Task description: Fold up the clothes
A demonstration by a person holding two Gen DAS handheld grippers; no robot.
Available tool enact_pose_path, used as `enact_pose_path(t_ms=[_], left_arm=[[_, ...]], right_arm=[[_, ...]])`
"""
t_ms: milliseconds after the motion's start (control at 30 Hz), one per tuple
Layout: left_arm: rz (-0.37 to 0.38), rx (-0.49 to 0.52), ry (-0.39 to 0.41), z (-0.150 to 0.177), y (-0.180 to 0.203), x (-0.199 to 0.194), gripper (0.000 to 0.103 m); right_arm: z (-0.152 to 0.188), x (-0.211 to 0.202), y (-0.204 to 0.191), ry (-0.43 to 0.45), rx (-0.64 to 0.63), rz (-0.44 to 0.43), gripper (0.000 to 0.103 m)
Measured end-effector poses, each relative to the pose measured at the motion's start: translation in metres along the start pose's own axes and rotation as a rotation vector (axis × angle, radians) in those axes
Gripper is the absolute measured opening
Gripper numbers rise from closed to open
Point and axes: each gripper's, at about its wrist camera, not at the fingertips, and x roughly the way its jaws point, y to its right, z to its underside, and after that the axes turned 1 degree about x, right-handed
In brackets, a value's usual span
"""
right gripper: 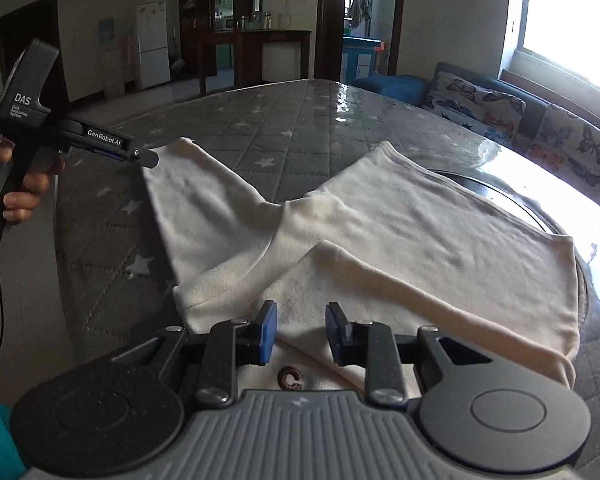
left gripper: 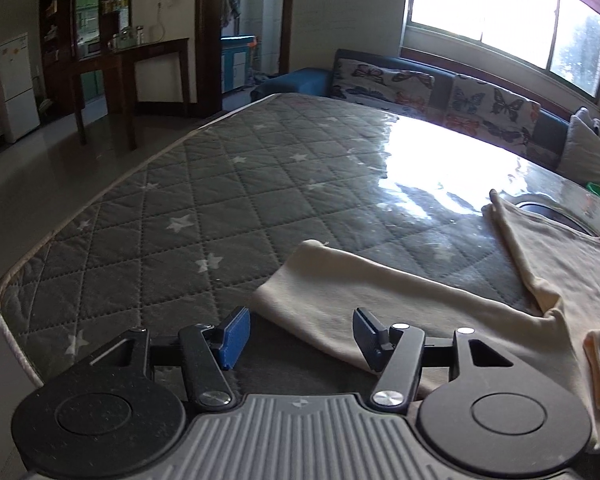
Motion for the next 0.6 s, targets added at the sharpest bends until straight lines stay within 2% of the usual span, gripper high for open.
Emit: enact_pose_path(t_ms=[233, 333, 400, 500, 600], left_arm=[[-0.021, -0.045, -0.017, -0.004, -0.008, 0.015, 0.056], [-0.023, -0.046, -0.004, -0.004, -0.009, 0.017, 0.042], [-0.013, -0.053, 0.001, -0.003, -0.011, 0.016, 0.024], [0.013, -0.078, 0.019, -0.003, -0.014, 0.012, 0.013], [0.056, -0.084, 0.059, -0.006, -0.010, 0.000, 0.011]], right_arm=[[-0.004, -0.008, 0.006, 0.034, 0.032, 0.012, 0.027], [-0.002, -0.010, 0.007, 0.039, 0.046, 0.013, 0.027], [-0.001, -0.013, 0.008, 0.043, 0.052, 0.017, 0.027], [0.001, -0.016, 0.010, 0.052, 0.066, 0.028, 0.028], [0.002, -0.021, 0.016, 0.064, 0.094, 0.042, 0.029]])
